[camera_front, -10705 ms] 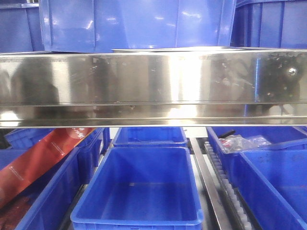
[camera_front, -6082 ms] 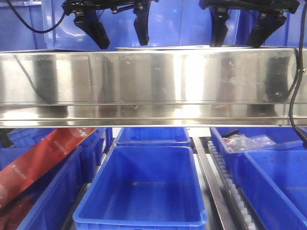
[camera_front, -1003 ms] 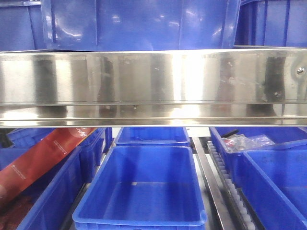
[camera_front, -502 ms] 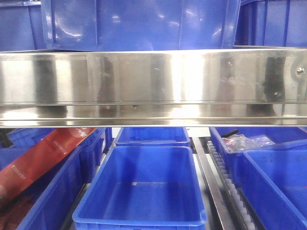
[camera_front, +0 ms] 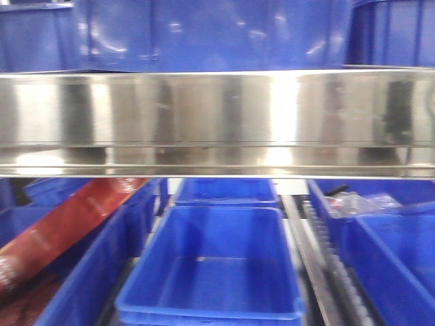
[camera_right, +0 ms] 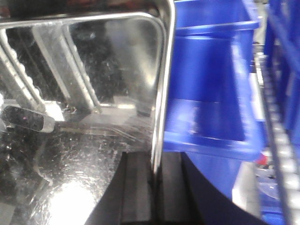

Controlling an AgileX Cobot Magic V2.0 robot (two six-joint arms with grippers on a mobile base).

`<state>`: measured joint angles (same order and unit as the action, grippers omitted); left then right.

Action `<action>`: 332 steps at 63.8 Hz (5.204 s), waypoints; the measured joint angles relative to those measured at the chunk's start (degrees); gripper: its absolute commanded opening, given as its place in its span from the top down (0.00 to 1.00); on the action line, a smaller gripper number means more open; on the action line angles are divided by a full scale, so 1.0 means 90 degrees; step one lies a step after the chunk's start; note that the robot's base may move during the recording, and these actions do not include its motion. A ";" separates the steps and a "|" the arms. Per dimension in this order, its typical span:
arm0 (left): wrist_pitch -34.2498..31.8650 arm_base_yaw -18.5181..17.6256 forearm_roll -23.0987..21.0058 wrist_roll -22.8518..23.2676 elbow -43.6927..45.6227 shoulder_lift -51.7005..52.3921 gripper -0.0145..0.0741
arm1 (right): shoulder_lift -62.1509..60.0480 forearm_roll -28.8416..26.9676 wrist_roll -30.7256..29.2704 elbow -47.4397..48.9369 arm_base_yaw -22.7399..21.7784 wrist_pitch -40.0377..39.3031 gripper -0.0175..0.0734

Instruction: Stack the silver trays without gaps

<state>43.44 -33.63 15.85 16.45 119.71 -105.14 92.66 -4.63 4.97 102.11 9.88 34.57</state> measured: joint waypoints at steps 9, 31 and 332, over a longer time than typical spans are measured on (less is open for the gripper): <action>0.0000 0.0000 0.0000 0.0000 0.0000 0.0000 0.84 | 0.0000 0.0000 0.0000 0.0000 -0.0006 0.0000 0.90; 0.0000 0.0000 0.0000 0.0000 0.0000 0.0000 0.84 | 0.0000 0.0000 0.0000 0.0000 -0.0006 0.0000 0.90; 0.0009 0.0000 0.0138 0.0000 0.0003 0.0027 0.84 | 0.0035 -0.0055 0.0000 0.0000 -0.0006 -0.0049 0.90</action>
<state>43.52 -33.63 17.09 16.45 119.74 -104.89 92.98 -5.13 4.97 102.11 9.83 34.14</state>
